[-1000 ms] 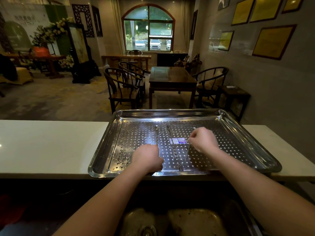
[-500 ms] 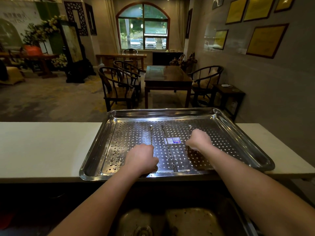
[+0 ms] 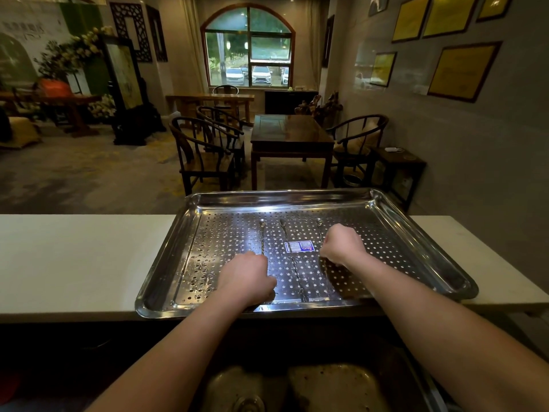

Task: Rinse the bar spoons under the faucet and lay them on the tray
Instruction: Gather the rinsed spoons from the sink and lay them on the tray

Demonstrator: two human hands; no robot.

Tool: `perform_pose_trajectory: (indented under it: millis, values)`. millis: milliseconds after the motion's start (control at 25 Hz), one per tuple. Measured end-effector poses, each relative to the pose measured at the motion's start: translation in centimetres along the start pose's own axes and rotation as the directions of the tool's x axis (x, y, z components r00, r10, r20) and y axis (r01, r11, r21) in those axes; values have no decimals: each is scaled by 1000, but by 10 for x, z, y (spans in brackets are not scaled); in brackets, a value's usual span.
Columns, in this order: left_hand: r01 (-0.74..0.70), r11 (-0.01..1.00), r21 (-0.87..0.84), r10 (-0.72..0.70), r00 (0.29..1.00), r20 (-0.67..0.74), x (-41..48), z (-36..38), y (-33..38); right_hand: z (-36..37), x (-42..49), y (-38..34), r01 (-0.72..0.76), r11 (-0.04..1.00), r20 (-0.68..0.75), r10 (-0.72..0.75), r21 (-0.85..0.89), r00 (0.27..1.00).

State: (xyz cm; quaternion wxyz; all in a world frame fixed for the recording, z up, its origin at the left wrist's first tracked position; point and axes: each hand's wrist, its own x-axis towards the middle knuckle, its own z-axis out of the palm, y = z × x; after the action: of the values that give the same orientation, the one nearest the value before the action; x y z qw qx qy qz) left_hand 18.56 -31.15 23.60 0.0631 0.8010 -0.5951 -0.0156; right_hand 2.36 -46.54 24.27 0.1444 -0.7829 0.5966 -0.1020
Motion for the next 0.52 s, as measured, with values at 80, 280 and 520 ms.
perform_pose_trajectory:
  millis: [80,280,520]
  values:
    - [5,1000,-14,-5,1000,5,0,0,0,0,-1,-2,-6,1000,0,6,4,1000]
    - [11,999,-44,-11,1000,9,1,1,-2,7,-4,-6,-18,999,-20,18,37,1000]
    - [18,998,-62,-18,1000,14,2,1,-2,9,-8,-5,32,999,-20,-31,28,999]
